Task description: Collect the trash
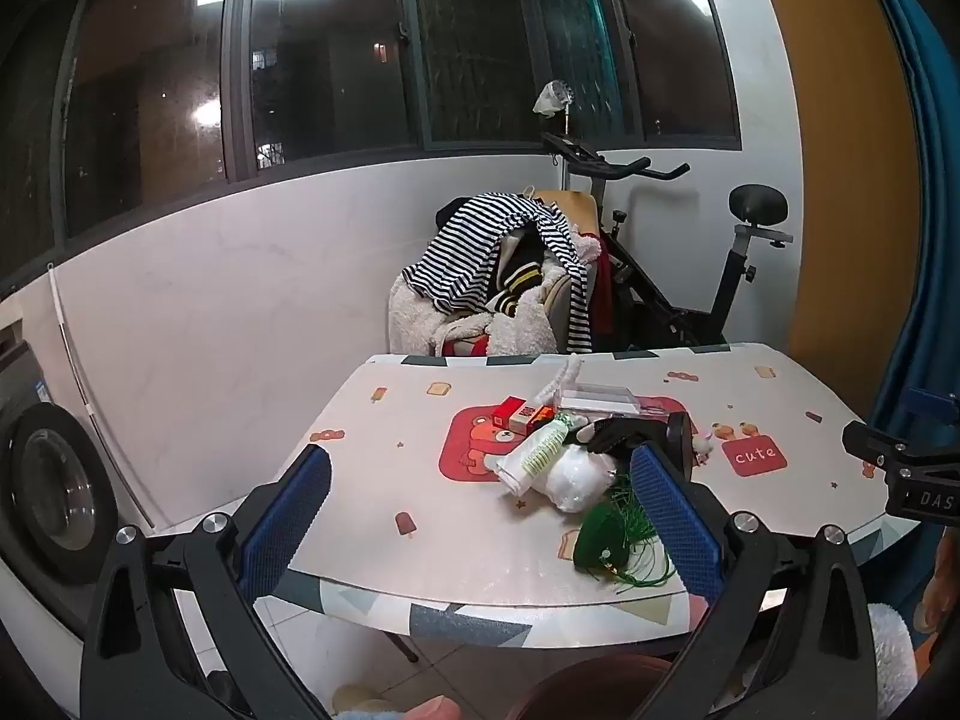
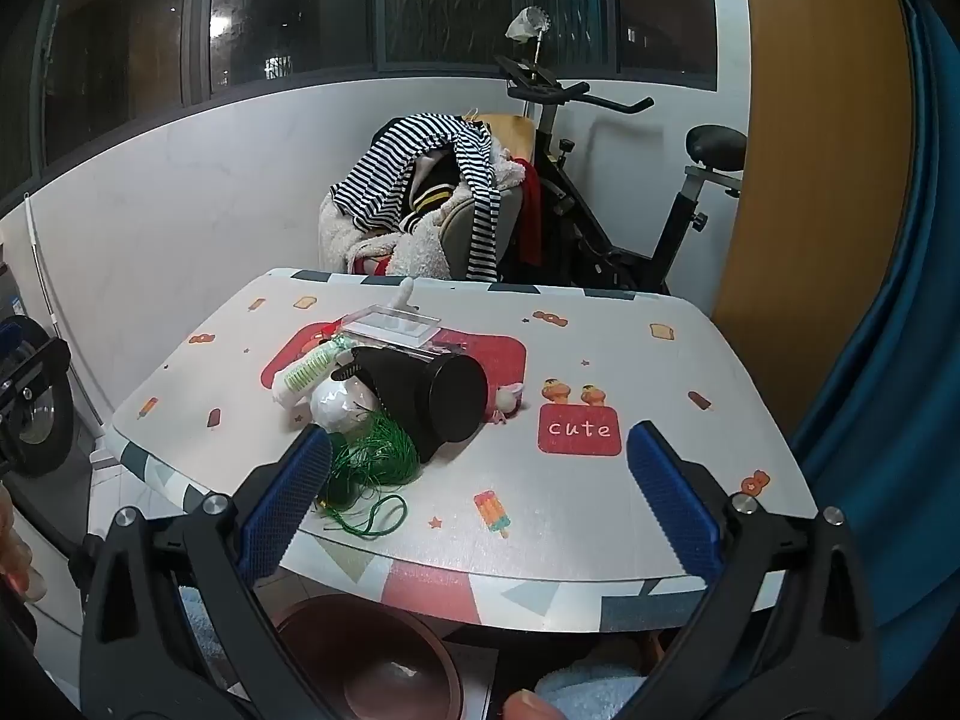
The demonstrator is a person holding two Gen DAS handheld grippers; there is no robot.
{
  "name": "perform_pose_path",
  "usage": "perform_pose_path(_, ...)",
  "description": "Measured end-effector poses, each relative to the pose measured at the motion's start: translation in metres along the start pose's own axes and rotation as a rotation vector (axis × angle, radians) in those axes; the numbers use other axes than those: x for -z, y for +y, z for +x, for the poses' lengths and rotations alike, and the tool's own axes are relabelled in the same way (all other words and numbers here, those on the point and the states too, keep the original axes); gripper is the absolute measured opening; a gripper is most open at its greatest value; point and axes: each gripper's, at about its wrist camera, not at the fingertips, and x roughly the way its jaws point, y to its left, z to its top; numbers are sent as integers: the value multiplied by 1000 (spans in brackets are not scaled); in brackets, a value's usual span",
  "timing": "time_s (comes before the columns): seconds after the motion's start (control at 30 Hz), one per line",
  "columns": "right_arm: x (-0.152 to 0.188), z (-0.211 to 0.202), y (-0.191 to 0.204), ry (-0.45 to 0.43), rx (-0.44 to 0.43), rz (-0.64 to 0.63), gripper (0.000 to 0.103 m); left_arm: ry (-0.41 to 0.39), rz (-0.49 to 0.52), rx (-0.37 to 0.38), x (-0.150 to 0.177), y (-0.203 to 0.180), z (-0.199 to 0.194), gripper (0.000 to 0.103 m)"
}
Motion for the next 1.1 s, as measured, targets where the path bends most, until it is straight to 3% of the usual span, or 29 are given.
perform_pose_path(1.1,-8,-5,-8,-8,8,2,97,-3,-3,11,-3,1,-7,98)
